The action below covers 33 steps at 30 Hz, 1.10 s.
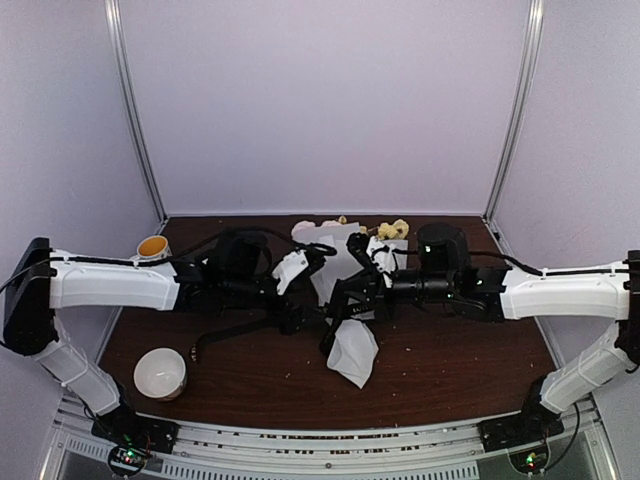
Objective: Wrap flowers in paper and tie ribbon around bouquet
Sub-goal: Cross the half-tied ribbon over the folded bouquet.
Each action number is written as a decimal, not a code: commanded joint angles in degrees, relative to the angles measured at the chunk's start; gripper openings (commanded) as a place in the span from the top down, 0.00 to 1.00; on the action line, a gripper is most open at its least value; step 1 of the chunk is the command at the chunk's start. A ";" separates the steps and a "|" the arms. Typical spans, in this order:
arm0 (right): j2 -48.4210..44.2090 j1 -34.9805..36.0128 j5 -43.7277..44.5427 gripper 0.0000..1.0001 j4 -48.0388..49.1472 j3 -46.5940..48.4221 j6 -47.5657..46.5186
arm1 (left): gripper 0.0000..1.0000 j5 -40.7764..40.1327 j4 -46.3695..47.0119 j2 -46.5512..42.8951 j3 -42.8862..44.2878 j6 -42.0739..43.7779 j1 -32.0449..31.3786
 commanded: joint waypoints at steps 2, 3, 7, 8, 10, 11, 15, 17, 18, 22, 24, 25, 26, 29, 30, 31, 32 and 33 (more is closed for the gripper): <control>0.73 -0.23 -0.53 1.00 -1.28 2.15 1.59 | 0.15 -13.23 -30.32 -5.41 6.08 -11.01 2.37; 0.90 -0.20 -0.63 1.00 -1.72 2.49 1.56 | 0.19 -15.40 -35.59 -5.40 7.07 -14.31 3.99; 1.29 -0.18 -0.92 1.00 -2.47 3.18 1.18 | 0.36 -18.86 -49.87 -3.68 6.14 -23.42 11.65; 1.27 -0.20 -0.76 1.00 -2.47 3.23 1.25 | 0.36 -19.29 -51.25 -3.07 5.47 -23.77 12.55; 1.20 -0.22 -0.46 1.00 -2.67 3.38 1.17 | 0.30 -20.97 -52.96 -2.17 4.88 -23.94 13.40; 1.22 -0.23 -0.40 1.00 -2.84 3.54 1.15 | 0.27 -21.54 -53.53 -1.39 4.83 -23.78 13.64; 1.16 -0.21 -0.63 1.00 -3.07 3.48 1.32 | 0.30 -26.20 -55.20 3.58 5.32 -22.61 15.09; 1.14 -0.20 -0.50 1.00 -3.19 3.39 1.42 | 0.35 -28.14 -55.21 7.15 5.79 -22.01 16.70; 1.19 -0.22 -0.35 1.00 -3.52 3.39 1.43 | 0.37 -27.73 -55.28 8.67 6.11 -21.63 17.51; 0.78 -0.21 0.17 1.00 -5.29 3.79 0.98 | 0.39 -26.85 -55.09 11.82 6.04 -21.46 18.48; 0.38 -0.18 0.14 1.00 -4.71 3.09 0.76 | 0.39 -26.81 -55.04 12.32 5.88 -21.52 18.47; 0.28 -0.22 0.27 1.00 -4.53 2.88 0.65 | 0.39 -26.40 -54.73 12.46 5.47 -21.44 18.50; 0.18 -0.18 0.41 1.00 -4.61 2.84 0.51 | 0.39 -25.74 -54.47 12.55 4.95 -21.37 18.56; 0.10 -0.22 1.16 1.00 -5.52 3.38 0.05 | 0.63 -23.11 -53.87 13.47 3.42 -20.66 18.46; 0.04 -0.22 1.20 1.00 -5.70 3.53 -0.14 | 0.85 -22.59 -53.86 13.67 2.95 -20.36 18.54; -0.05 -0.23 1.28 1.00 -5.75 3.54 -0.21 | 1.00 -21.84 -53.81 13.57 2.73 -20.08 18.49; -0.16 -0.26 1.39 1.00 -5.68 3.45 -0.23 | 1.00 -21.14 -53.62 12.88 2.54 -19.71 18.48; -0.26 -0.26 1.55 1.00 -5.45 3.31 -0.28 | 1.00 -20.84 -53.23 11.47 2.40 -19.50 18.36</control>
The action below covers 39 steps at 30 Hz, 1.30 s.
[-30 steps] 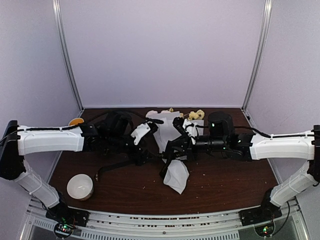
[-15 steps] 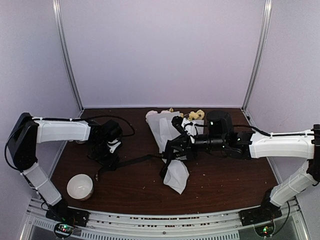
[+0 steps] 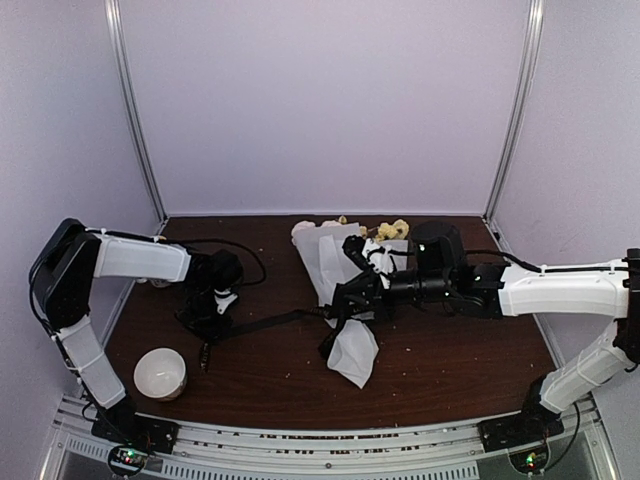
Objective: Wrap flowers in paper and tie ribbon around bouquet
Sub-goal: Cross the half-tied ribbon over the folded bouquet.
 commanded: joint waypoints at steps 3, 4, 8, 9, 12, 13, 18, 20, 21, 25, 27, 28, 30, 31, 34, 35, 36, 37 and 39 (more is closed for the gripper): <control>-0.99 -0.30 2.53 1.00 -0.31 1.29 -0.03 | 1.00 0.46 1.47 -8.80 -0.87 3.27 -1.21; -0.64 -0.38 2.79 1.00 -0.88 1.60 0.17 | 1.00 0.33 1.69 -12.35 0.34 5.68 -2.09; 1.29 -1.14 2.58 1.00 -2.61 3.24 1.94 | 1.00 14.94 1.10 -21.77 10.09 18.82 -8.25; 1.72 -1.55 2.18 1.00 -2.27 3.39 2.86 | 1.00 16.64 1.03 -22.85 12.85 21.99 -11.83; 3.18 -3.41 0.02 1.00 0.90 3.59 7.28 | 1.00 23.44 2.00 -21.60 21.74 31.75 -22.39; 3.77 -4.06 -0.86 1.00 2.10 3.72 8.81 | 1.00 27.03 1.67 -19.62 25.58 34.56 -24.61; 7.27 -6.99 -2.78 1.00 1.57 6.75 14.29 | 1.00 27.58 -9.21 -8.14 41.45 40.06 -28.59; 7.66 -7.01 -3.15 1.00 1.45 7.23 14.74 | 1.00 23.26 -8.34 -8.67 37.29 35.26 -26.45; 7.74 -6.95 -3.75 1.00 2.00 7.08 15.10 | 0.91 21.82 -7.45 -9.20 34.02 31.79 -24.03; 7.86 -6.92 -3.48 1.00 1.57 6.82 15.05 | 0.48 20.43 -6.10 -11.14 21.97 15.43 -6.62; 7.95 -6.79 -2.66 1.00 0.19 7.32 14.62 | 0.38 13.33 -4.24 -13.69 15.78 9.95 -2.05; 7.91 -6.75 -2.46 1.00 -0.54 7.64 14.42 | 0.36 9.11 -3.67 -14.39 12.80 8.03 -0.08; 7.59 -6.52 -2.05 1.00 -1.17 7.65 14.02 | 0.34 7.72 -3.60 -13.91 8.35 6.27 3.05; 7.34 -6.34 -1.79 1.00 -1.27 7.58 13.77 | 0.31 6.79 -3.51 -12.98 6.51 5.83 3.60; 7.00 -6.04 -1.05 1.00 -2.43 7.94 12.64 | 0.25 5.25 -2.36 -8.71 1.62 5.96 3.83; 6.98 -5.91 -0.85 1.00 -3.08 8.24 12.23 | 0.25 5.03 -1.52 -6.58 0.58 5.98 4.06; 6.98 -5.87 -0.77 1.00 -3.95 8.58 11.77 | 0.25 4.69 -1.06 -5.57 -0.03 5.84 4.12; 6.98 -5.76 -0.68 1.00 -4.77 8.88 11.23 | 0.27 4.17 -0.62 -3.58 -0.41 5.73 4.25; 6.82 -5.60 -0.70 1.00 -5.88 9.09 10.50 | 0.33 3.39 0.18 -1.12 -0.53 5.68 4.50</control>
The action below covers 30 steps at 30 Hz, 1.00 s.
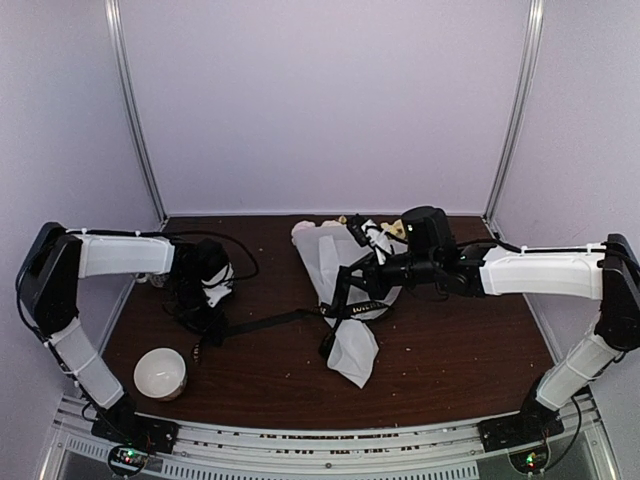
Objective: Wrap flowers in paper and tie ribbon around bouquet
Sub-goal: Cross the half-tied ribbon over the folded bouquet.
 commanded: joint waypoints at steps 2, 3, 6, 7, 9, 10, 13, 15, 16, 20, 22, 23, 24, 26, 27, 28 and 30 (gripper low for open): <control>-1.42 0.63 0.97 1.00 -3.00 2.00 -2.39 | 0.39 -3.78 3.62 6.52 -0.88 -2.15 0.46; -1.54 0.62 0.98 1.00 -3.04 1.88 -2.52 | 0.43 -4.28 3.78 7.11 -0.86 -2.25 0.49; -2.09 0.63 0.92 1.00 -3.06 1.48 -2.79 | 0.89 -4.70 3.86 8.14 -0.88 -1.89 0.51; -2.19 0.62 0.94 1.00 -2.99 1.31 -2.80 | 1.00 -4.23 3.84 7.92 -0.91 -1.75 0.47; -2.56 0.66 0.96 1.00 -2.96 1.24 -2.92 | 1.00 -2.44 4.46 5.07 -1.38 -1.36 0.46; -2.66 0.64 1.10 1.00 -3.03 1.19 -3.01 | 1.00 -1.85 4.98 2.59 -1.54 -1.09 0.39; -2.58 0.65 1.99 1.00 -3.53 1.59 -3.00 | 1.00 0.48 5.88 -7.25 0.52 2.15 -1.46; -2.16 0.62 2.06 1.00 -3.94 2.20 -2.89 | 1.00 4.69 5.86 -12.68 4.37 5.11 -4.23; -1.76 0.62 1.92 1.00 -4.14 2.59 -2.81 | 1.00 7.47 5.64 -14.54 6.86 6.90 -6.47; -0.84 0.09 1.08 1.00 -3.21 3.52 -0.93 | 1.00 18.20 3.97 -14.70 23.05 15.05 -20.39; -0.42 -0.51 1.06 1.00 -3.00 4.29 0.29 | 1.00 24.50 3.07 -11.46 30.10 19.36 -25.57; -0.16 -0.93 1.16 1.00 -3.33 4.92 0.58 | 1.00 26.85 2.69 -9.56 33.16 21.65 -27.78; 0.24 -1.22 1.32 1.00 -3.97 5.65 0.70 | 1.00 27.84 2.66 -7.47 35.68 23.68 -28.99; 1.07 -1.48 2.23 1.00 -5.97 7.45 -0.15 | 1.00 27.89 2.42 -1.53 42.64 26.57 -30.83; 1.60 -1.56 2.61 1.00 -7.20 8.42 -0.76 | 1.00 29.09 2.15 2.20 47.52 27.69 -31.73; 2.20 -1.70 2.75 1.00 -8.19 9.20 -1.17 | 1.00 30.62 2.09 6.04 52.64 28.90 -32.73; 3.09 -2.03 2.56 1.00 -9.25 10.15 -1.47 | 1.00 29.66 2.07 14.00 62.87 31.65 -35.79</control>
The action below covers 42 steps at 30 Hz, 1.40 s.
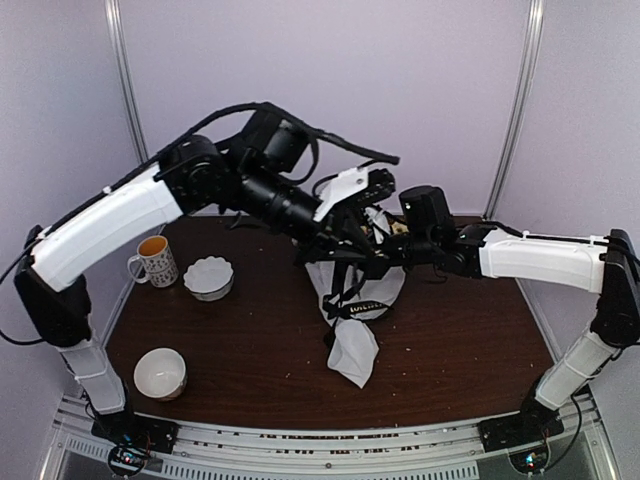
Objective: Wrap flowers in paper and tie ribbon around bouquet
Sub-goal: Cross the half-tied ribbon over the folded bouquet.
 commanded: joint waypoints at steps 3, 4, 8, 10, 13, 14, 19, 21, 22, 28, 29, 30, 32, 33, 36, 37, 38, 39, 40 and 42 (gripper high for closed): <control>2.11 -1.21 1.02 1.00 -4.03 2.88 -1.01 | 1.00 -2.82 -0.37 24.14 27.63 12.46 -9.25; 1.91 -1.33 1.10 1.00 -4.22 2.67 -1.18 | 1.00 -3.97 0.05 26.65 30.94 13.86 -10.85; 0.70 -1.30 1.04 1.00 -6.43 2.07 -2.80 | 1.00 -5.70 8.52 28.47 30.33 12.69 -12.73; -0.25 -1.30 1.06 1.00 -7.36 1.40 -3.48 | 1.00 -8.66 9.19 28.28 29.94 11.28 -12.66; -2.78 -1.36 2.29 1.00 -8.60 0.15 -4.24 | 1.00 -15.10 9.03 23.21 23.20 9.12 -11.19; -3.80 -1.38 2.69 1.00 -8.79 -0.33 -4.27 | 1.00 -16.54 9.74 20.22 19.12 7.55 -9.93; -8.05 -1.11 3.39 1.00 -9.74 -2.39 -4.19 | 1.00 -22.44 16.07 3.33 -4.06 -6.81 2.84; -8.87 -0.16 2.85 1.00 -9.70 -3.19 -4.38 | 1.00 -24.74 19.27 -3.48 -13.81 -11.36 9.43; -8.98 0.68 1.92 1.00 -9.98 -3.35 -4.89 | 1.00 -25.20 21.20 -6.66 -18.07 -13.15 12.56; -8.86 8.97 -6.82 1.00 -9.01 -1.70 -8.79 | 1.00 -27.49 26.60 -14.27 -32.40 -13.81 23.68; -8.61 10.07 -8.23 1.00 -8.67 -1.07 -9.06 | 1.00 -28.38 26.38 -13.83 -32.77 -13.44 24.22; -8.14 11.25 -9.86 1.00 -8.50 -0.33 -9.30 | 1.00 -29.21 26.27 -13.25 -32.94 -13.42 24.77; -6.69 13.79 -11.93 1.00 -9.24 1.70 -9.83 | 1.00 -30.25 25.88 -11.82 -32.53 -13.98 26.07; -5.74 15.19 -12.52 1.00 -10.40 3.67 -10.44 | 1.00 -30.75 25.98 -11.14 -32.19 -14.33 26.78; -2.45 19.54 -15.63 1.00 -15.66 8.72 -13.77 | 1.00 -31.87 27.43 -9.84 -31.34 -13.93 28.03; -1.30 20.87 -16.84 1.00 -17.35 10.38 -14.66 | 1.00 -31.98 27.86 -9.42 -30.99 -13.47 28.24; -0.28 21.84 -18.28 1.00 -18.94 11.89 -15.37 | 1.00 -31.77 27.92 -8.86 -30.28 -12.99 28.26; 0.63 22.37 -19.45 1.00 -19.67 12.95 -15.65 | 1.00 -31.16 27.78 -8.06 -29.40 -12.73 28.25; 1.43 22.38 -19.62 1.00 -19.96 13.74 -15.65 | 1.00 -30.14 27.53 -7.48 -28.38 -12.61 28.32; 2.76 21.45 -16.07 1.00 -20.08 13.93 -15.46 | 1.00 -26.90 27.60 -7.29 -27.92 -12.60 28.27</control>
